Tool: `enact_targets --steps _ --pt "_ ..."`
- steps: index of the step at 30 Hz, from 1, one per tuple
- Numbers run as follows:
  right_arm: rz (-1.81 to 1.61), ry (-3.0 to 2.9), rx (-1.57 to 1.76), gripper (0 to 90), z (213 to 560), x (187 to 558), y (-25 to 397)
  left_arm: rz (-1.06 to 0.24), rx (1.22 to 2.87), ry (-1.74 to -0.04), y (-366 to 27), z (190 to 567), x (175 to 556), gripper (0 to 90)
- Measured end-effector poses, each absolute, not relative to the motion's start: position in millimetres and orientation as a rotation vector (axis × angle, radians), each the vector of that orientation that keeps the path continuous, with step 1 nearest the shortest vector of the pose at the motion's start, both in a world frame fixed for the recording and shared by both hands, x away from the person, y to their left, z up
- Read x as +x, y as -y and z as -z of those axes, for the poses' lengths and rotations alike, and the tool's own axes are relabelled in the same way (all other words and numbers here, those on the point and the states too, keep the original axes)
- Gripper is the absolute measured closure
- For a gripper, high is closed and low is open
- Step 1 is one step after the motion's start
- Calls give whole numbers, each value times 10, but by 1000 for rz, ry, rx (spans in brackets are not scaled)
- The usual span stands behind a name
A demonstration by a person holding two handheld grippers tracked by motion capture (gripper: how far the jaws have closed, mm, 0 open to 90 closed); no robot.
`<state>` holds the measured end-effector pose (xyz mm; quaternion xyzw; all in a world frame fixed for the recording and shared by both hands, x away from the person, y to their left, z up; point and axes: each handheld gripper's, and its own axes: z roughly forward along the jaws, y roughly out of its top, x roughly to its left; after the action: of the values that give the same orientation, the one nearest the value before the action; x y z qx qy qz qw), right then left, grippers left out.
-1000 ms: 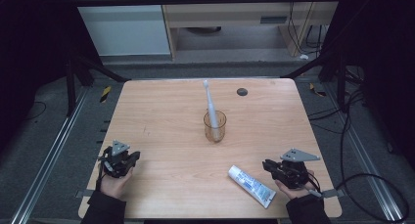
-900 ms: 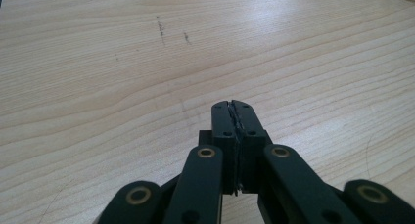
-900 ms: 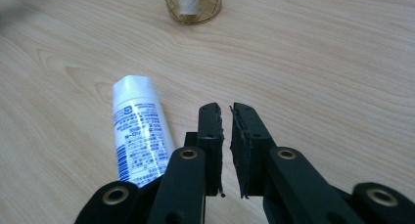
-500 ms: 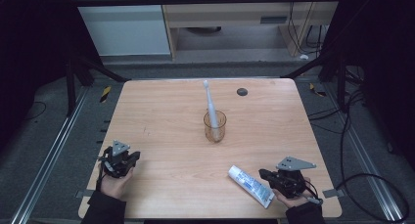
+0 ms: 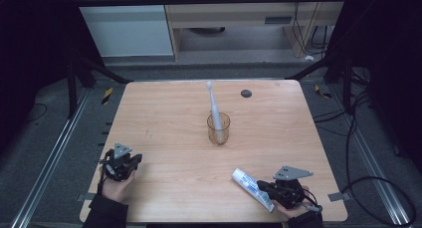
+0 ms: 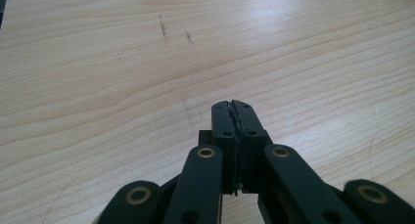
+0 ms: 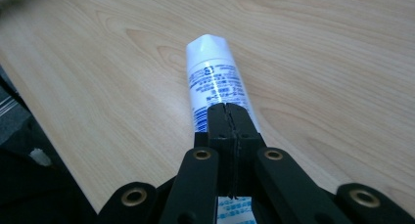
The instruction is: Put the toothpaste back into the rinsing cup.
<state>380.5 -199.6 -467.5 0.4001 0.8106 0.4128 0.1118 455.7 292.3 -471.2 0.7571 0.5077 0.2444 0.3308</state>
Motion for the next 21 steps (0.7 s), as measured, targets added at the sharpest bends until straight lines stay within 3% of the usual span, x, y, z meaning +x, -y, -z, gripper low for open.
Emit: enact_targets --steps 21 --pt "-1131 -2489 1142 900 4813 3727 1880 -647 1987 -1327 -2914 4711 4551 885"
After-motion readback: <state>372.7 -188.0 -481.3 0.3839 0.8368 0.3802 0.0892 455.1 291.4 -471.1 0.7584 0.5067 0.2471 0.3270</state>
